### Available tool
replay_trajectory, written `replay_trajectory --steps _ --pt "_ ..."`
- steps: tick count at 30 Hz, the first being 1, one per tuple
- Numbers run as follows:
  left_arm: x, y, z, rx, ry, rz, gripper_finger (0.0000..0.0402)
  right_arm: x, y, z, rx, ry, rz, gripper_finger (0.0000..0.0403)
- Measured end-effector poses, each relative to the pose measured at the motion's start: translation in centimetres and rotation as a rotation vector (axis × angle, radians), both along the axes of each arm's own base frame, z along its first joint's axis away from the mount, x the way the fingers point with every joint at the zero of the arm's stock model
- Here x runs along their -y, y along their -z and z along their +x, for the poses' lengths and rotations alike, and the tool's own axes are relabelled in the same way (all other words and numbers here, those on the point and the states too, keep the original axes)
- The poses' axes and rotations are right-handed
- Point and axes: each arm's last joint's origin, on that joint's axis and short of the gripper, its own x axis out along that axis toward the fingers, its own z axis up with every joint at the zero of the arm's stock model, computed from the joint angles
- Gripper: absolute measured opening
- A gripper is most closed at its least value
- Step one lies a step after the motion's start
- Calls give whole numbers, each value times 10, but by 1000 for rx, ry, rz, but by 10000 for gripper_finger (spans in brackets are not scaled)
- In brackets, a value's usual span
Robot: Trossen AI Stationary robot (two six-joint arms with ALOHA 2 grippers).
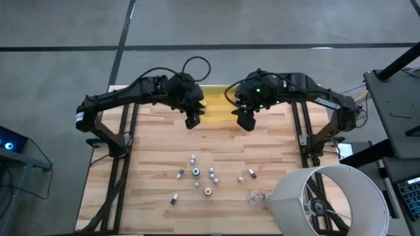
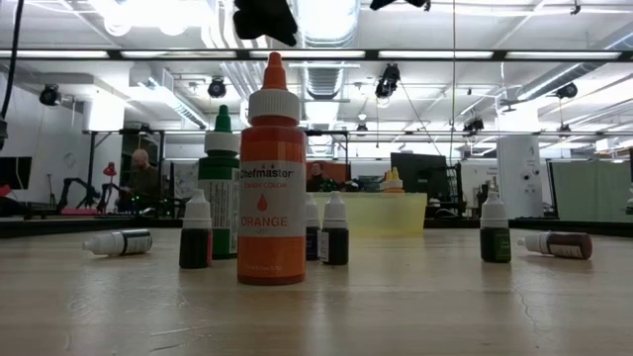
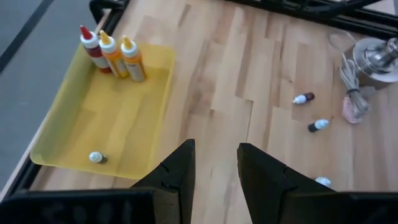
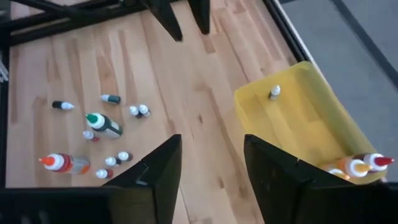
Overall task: Pick & Place food coloring
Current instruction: Put the top small violet food coloring bottle into the yellow bin
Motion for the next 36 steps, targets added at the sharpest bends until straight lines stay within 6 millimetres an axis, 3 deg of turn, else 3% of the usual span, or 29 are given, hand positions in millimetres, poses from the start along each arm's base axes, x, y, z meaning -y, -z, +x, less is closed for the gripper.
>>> replay_trajectory --steps 8,21,36 --pt "7 1 1 -13 28 -1 92 1 16 5 -48 17 21 183" --pt "8 1 1 -14 17 -14 95 1 17 5 -50 14 17 185" --pt "3 2 1 -41 -82 99 197 1 17 5 -50 19 18 183"
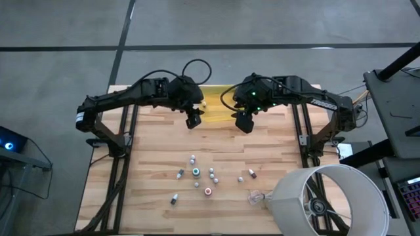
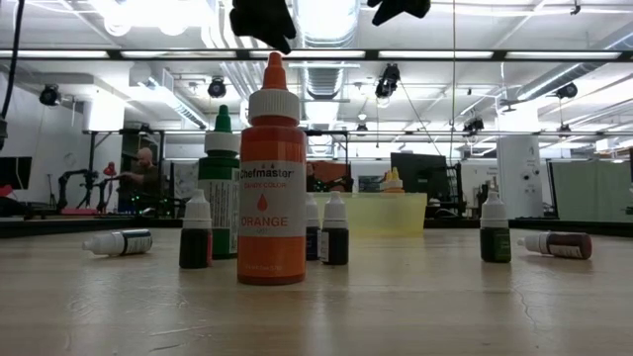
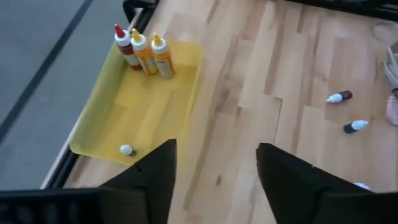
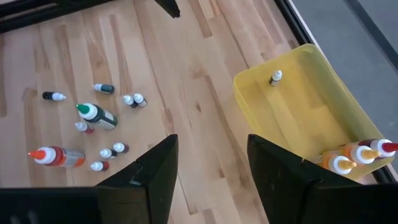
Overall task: Pick & Place food coloring
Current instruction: Put the top small violet food coloring bottle into the yellow bin
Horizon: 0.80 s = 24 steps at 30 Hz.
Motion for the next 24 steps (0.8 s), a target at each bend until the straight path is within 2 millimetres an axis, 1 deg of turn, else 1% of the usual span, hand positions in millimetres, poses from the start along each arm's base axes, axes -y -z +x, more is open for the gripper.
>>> replay_trajectory --steps 3,7,15,19,24 --pt "-1 0 0 2 -61 17 221 0 0 0 0 0 0 183" --pt "-1 0 0 8 -55 -4 230 0 0 0 0 0 0 182" --pt "15 1 3 48 253 -300 231 0 0 0 0 0 -1 184" --pt "28 5 2 -9 299 -330 231 0 0 0 -1 0 0 185" --pt "49 10 -2 -92 358 -347 231 0 0 0 -1 1 -1 183"
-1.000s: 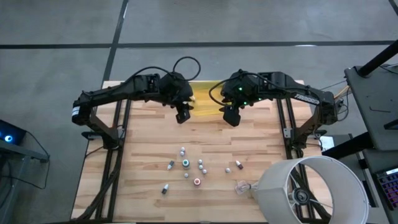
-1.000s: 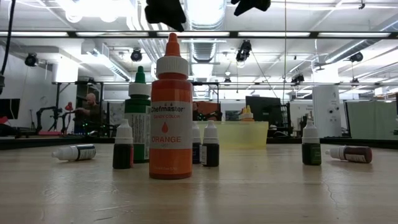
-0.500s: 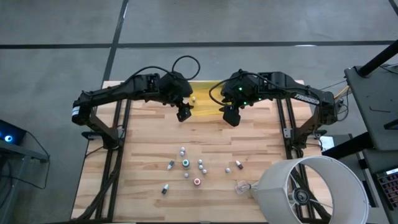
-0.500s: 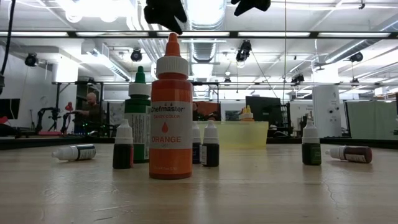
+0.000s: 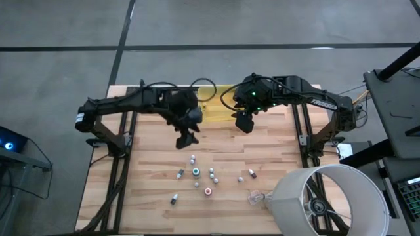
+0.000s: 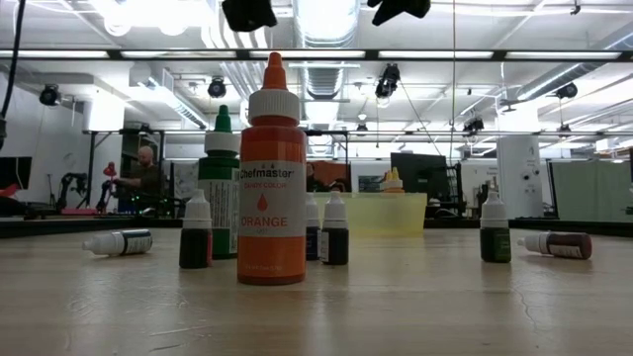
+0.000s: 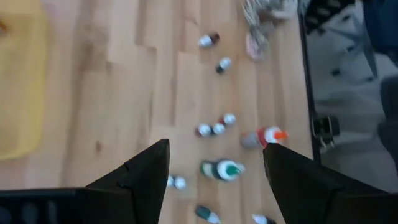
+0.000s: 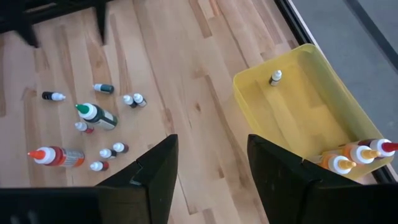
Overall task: Pick & Place food coloring
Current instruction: Put the top small violet food coloring bottle into the yellow bin
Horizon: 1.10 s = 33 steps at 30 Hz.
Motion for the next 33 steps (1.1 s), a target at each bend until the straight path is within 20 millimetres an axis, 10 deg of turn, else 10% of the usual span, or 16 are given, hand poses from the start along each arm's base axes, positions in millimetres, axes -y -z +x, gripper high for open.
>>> replay_trajectory --steps 33 --pt "40 84 7 -144 186 120 231 0 0 0 -2 1 -1 178"
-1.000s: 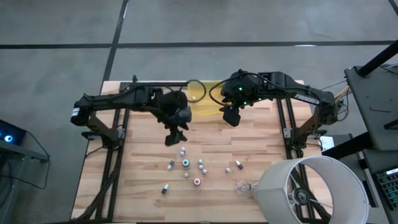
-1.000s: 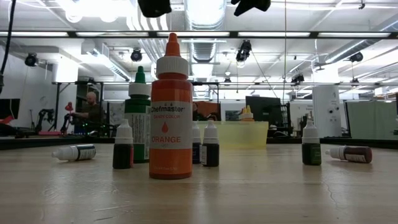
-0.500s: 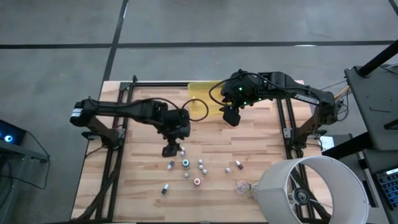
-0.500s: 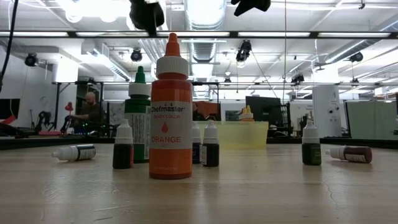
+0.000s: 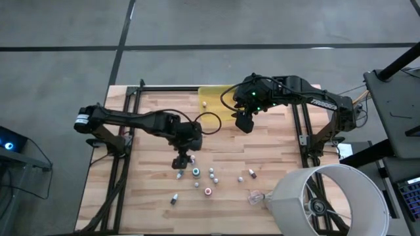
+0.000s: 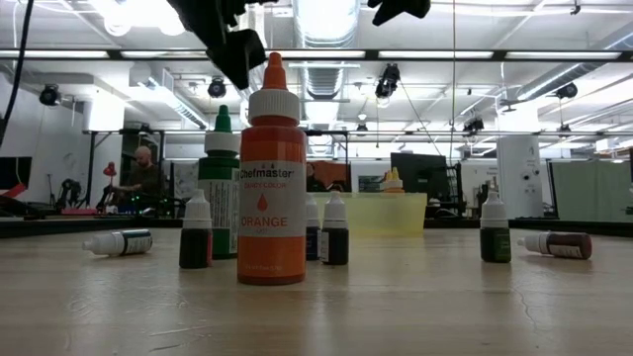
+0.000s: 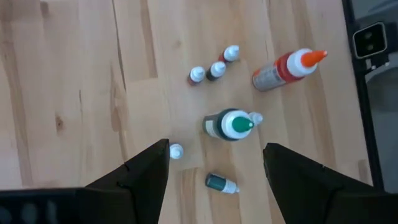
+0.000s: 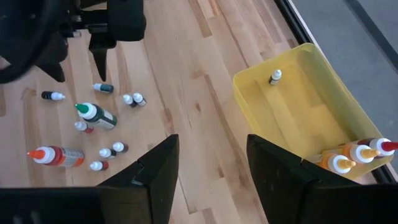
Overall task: Pick & Place food coloring
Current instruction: Put the top small violet food coloring bottle into the yellow bin
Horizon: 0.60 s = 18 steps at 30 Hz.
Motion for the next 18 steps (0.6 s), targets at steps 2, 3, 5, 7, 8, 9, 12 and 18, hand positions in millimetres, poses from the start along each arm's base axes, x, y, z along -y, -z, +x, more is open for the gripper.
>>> replay_trajectory --steps 2,3,5,7,8,9,12,18 --pt "0 2 1 9 2 1 231 0 0 0 0 0 0 178" --pt "0 3 1 10 3 2 231 0 0 0 0 -1 0 177" --pt "1 6 1 6 15 8 231 0 0 0 -1 -4 -3 176" --pt "2 9 2 19 28 12 231 0 0 0 -1 -4 -3 176" --pt "4 11 2 29 37 13 231 0 0 0 -2 -5 -4 176" --pt "6 13 3 33 47 14 231 0 0 0 -2 -6 -5 176" --pt "15 18 2 41 113 28 231 0 0 0 -3 -8 -7 175" --pt "33 22 2 88 220 50 231 0 0 0 -4 -18 -15 175"
